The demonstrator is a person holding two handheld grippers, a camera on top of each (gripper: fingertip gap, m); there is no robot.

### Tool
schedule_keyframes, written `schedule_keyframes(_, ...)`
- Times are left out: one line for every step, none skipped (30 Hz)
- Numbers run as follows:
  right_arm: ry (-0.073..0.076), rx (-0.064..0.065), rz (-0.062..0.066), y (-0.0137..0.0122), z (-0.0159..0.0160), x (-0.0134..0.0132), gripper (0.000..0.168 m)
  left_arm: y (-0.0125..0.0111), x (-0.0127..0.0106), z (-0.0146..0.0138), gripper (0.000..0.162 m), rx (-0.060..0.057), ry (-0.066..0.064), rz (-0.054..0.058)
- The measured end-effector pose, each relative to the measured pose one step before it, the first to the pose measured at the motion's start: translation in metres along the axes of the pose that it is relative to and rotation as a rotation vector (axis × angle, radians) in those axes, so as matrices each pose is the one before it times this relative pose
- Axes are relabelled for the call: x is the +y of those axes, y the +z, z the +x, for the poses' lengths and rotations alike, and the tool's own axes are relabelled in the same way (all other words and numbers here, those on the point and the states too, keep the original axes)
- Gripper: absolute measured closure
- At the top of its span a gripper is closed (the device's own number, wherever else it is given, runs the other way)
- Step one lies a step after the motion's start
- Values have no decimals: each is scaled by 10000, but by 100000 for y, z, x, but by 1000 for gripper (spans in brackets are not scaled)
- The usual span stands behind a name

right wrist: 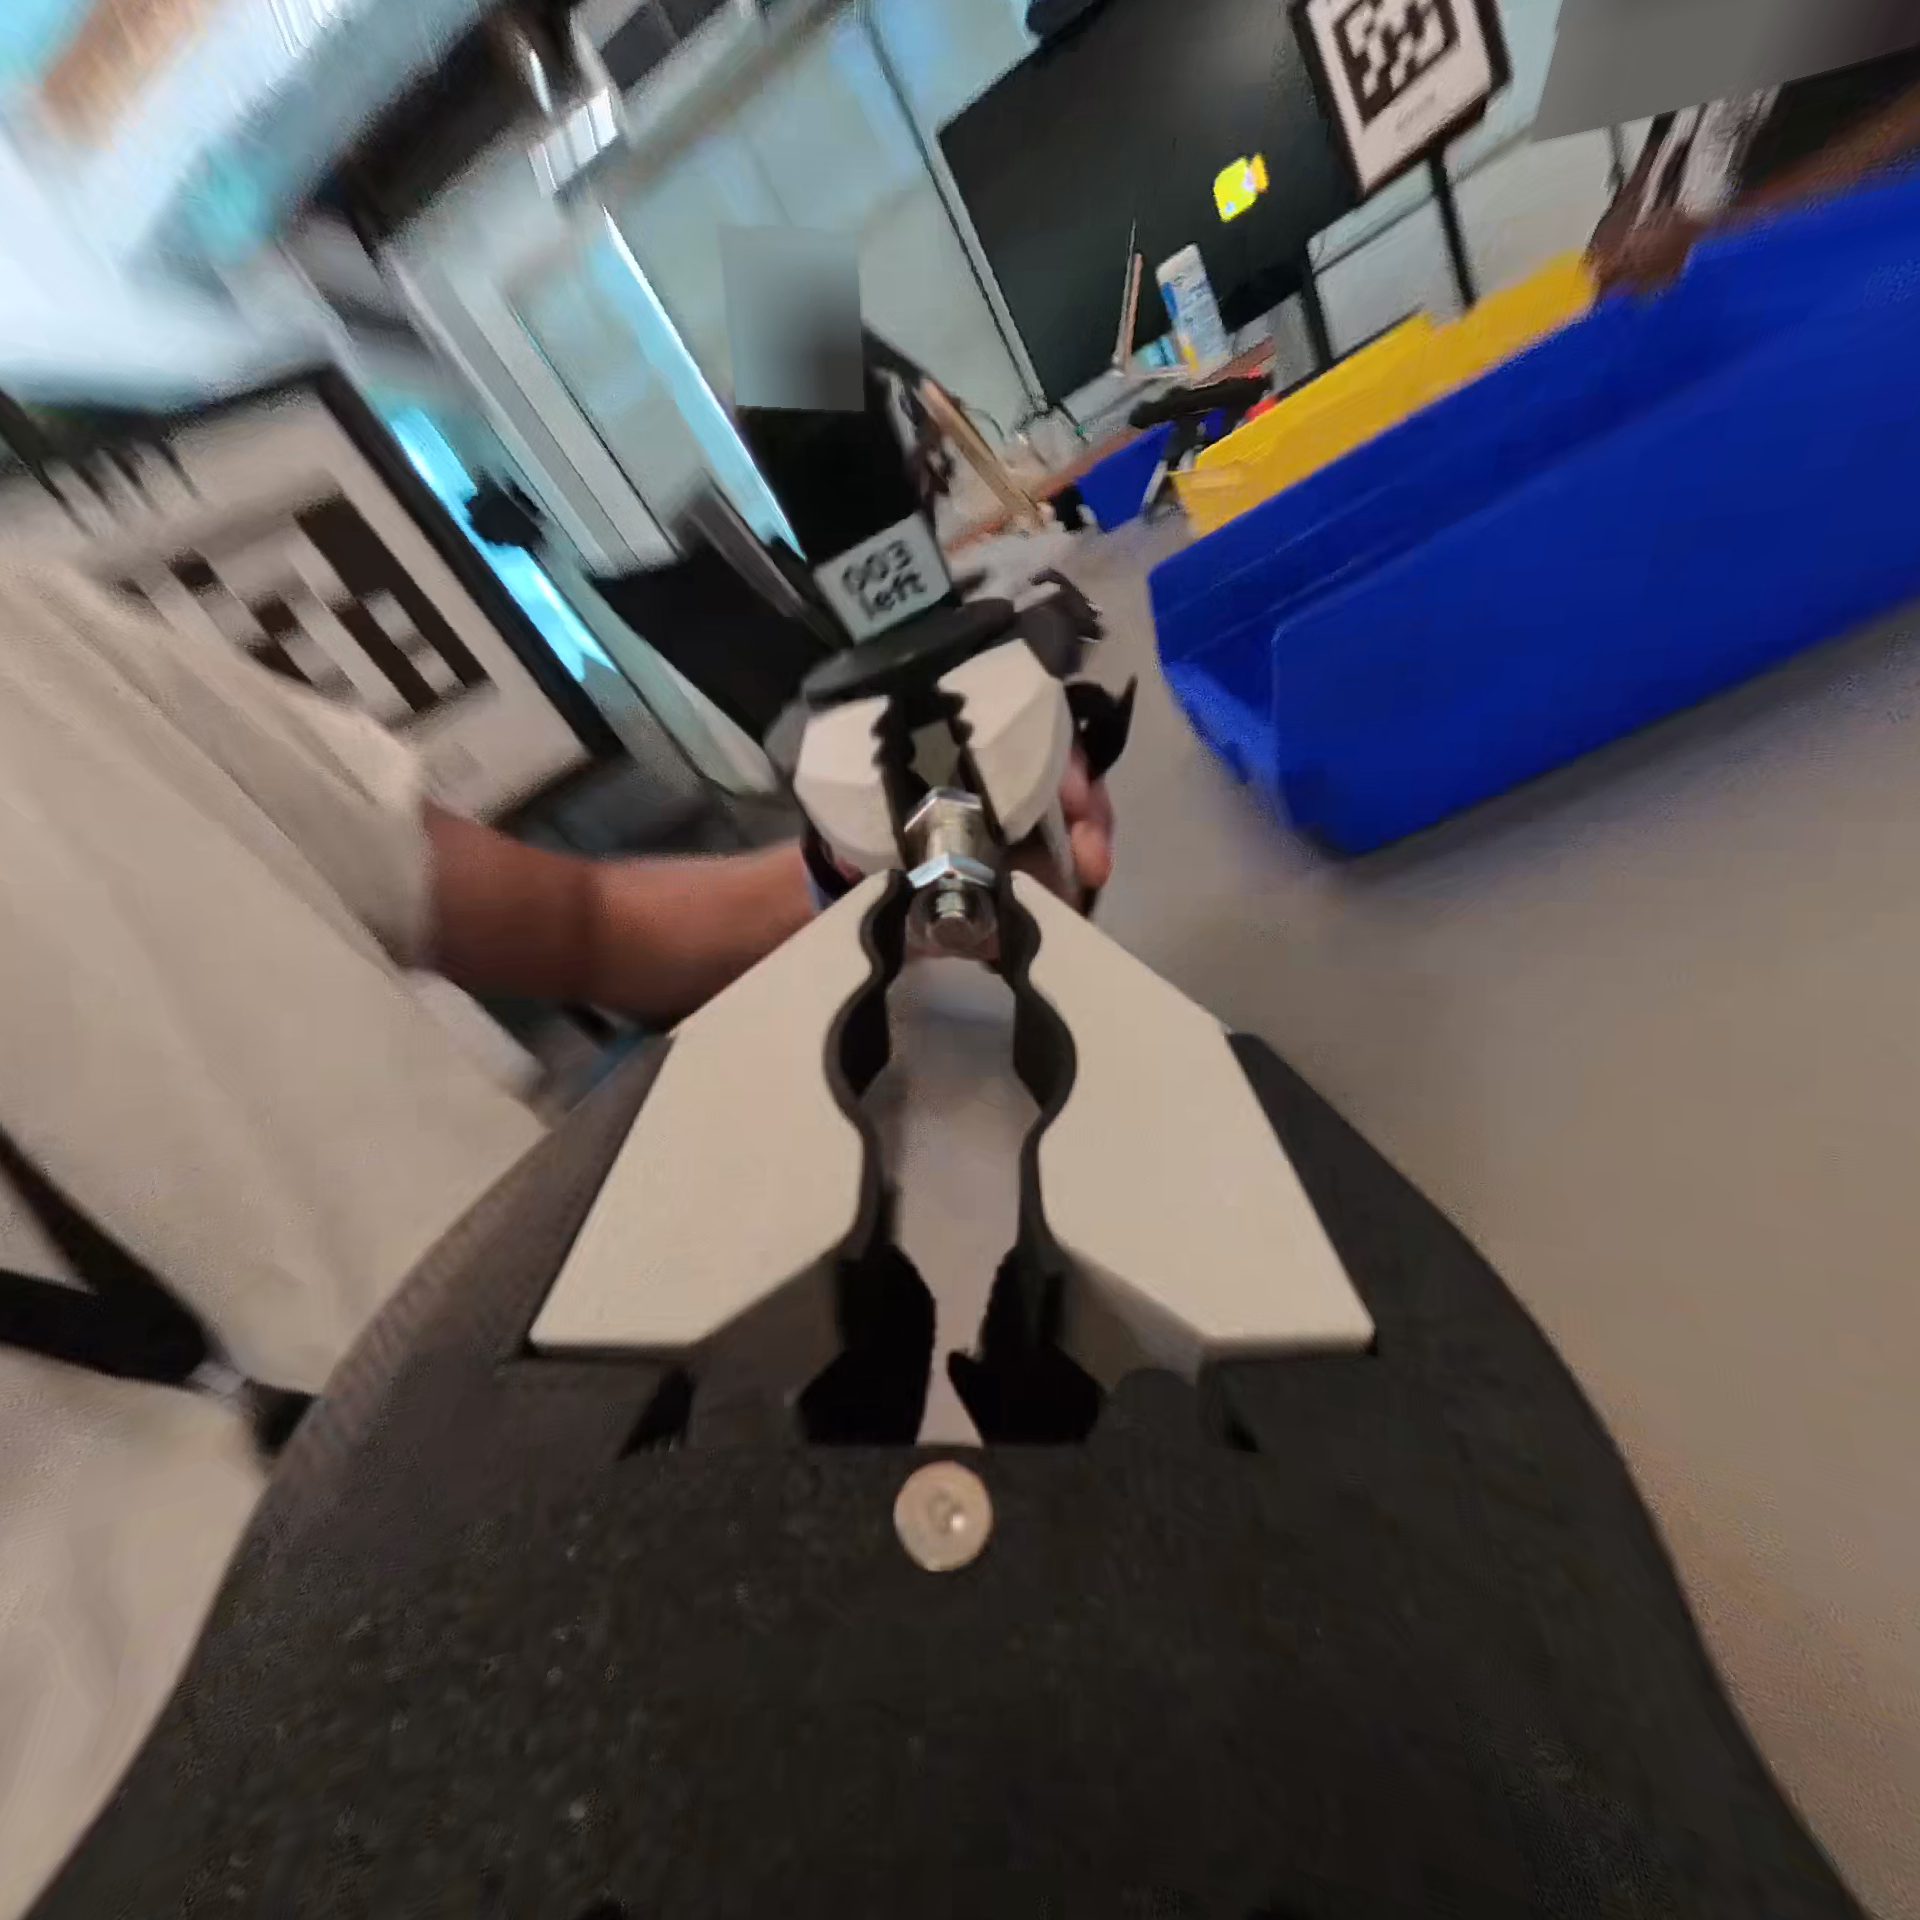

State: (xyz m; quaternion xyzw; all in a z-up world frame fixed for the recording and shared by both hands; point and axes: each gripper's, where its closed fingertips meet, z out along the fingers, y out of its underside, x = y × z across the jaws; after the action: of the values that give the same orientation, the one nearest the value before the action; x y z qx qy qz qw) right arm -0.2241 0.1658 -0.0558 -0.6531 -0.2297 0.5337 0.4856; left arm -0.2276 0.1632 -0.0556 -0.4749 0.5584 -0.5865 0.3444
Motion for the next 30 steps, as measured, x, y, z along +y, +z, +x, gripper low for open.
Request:
schedule_keyframes(-1722,360,-371,130,-525,83,151,-155,-271,388,145,404,-566,267)
schedule_keyframes(-1604,439,-156,-13,-391,-180,151,-22,-248,333,145,281,-440,240)
schedule_keyframes(-1349,507,50,-123,-196,-364,152,70,-174,244,145,188,-300,194)
schedule_keyframes(-1227,413,-35,-143,-237,-166,152,114,-60,232,145,198,-255,105)
schedule_keyframes(-1202,431,-181,-140,-135,26,152,112,79,93,145,147,-239,-10)
schedule_keyframes(-1202,532,-342,-130,-37,226,152,132,146,-41,145,70,-173,-67)
schedule_keyframes(-1345,592,-329,-152,-19,198,152,158,133,-77,145,56,-116,-61)
schedule_keyframes(-1522,693,-307,-174,28,170,152,200,75,-60,145,64,-95,-52)
schedule_keyframes(-1644,759,-276,-215,17,158,151,235,58,-55,145,87,-64,-58)
schedule_keyframes(-1649,692,-275,-263,4,126,151,282,50,-39,145,115,-35,-77)
schedule_keyframes(-1393,537,-350,-272,6,216,151,309,86,-96,145,95,-22,-103)
schedule_keyframes(-1020,360,-390,-243,43,342,151,355,73,-181,145,68,-27,-97)
schedule_keyframes(-708,249,-335,-254,78,379,151,391,12,-164,145,105,-64,-63)
schedule_keyframes(-448,270,-224,-297,197,275,152,426,-77,-56,145,207,-98,-15)
schedule_keyframes(-226,362,-155,-273,324,199,151,447,-157,45,145,266,-94,14)
schedule_keyframes(-110,333,-255,-213,299,411,149,471,-138,5,145,205,-18,-7)
schedule_keyframes(101,189,-380,-165,106,656,147,450,-73,-94,145,105,94,-64)
schedule_keyframes(413,68,-452,-124,-24,833,144,387,-38,-226,145,1,193,-100)
schedule_keyframes(671,-66,-533,-152,-101,1029,142,303,-103,-345,145,-107,278,-87)
schedule_keyframes(1001,-195,-558,-178,-159,1088,141,224,-152,-449,145,-196,341,-79)
schedule_keyframes(1315,-354,-522,-205,-193,986,139,164,-150,-564,145,-287,412,-97)
schedule_keyframes(1455,-373,-401,-156,-66,742,134,131,-98,-612,145,-348,506,-122)
schedule_keyframes(1427,-456,-274,-156,-41,464,132,131,-19,-563,145,-333,575,-165)
schedule_keyframes(1451,-685,-167,-131,-275,298,131,145,66,-446,145,-278,582,-201)
schedule_keyframes(1677,-598,-170,-13,-64,356,131,159,74,-299,145,-206,538,-182)
schedule_keyframes(1877,-746,-177,63,-209,351,131,168,28,-60,145,-70,455,-116)
schedule_keyframes(1849,-1372,-57,8,-992,174,131,160,-68,131,145,41,340,-30)
schedule_keyframes(1875,-1547,117,-71,-1076,-38,128,116,-196,217,145,55,238,64)
schedule_keyframes(2074,-1390,335,-86,-747,-398,126,48,-312,262,145,59,170,145)
schedule_keyframes(1878,-1554,360,-166,-947,-549,125,-38,-372,306,145,73,130,180)
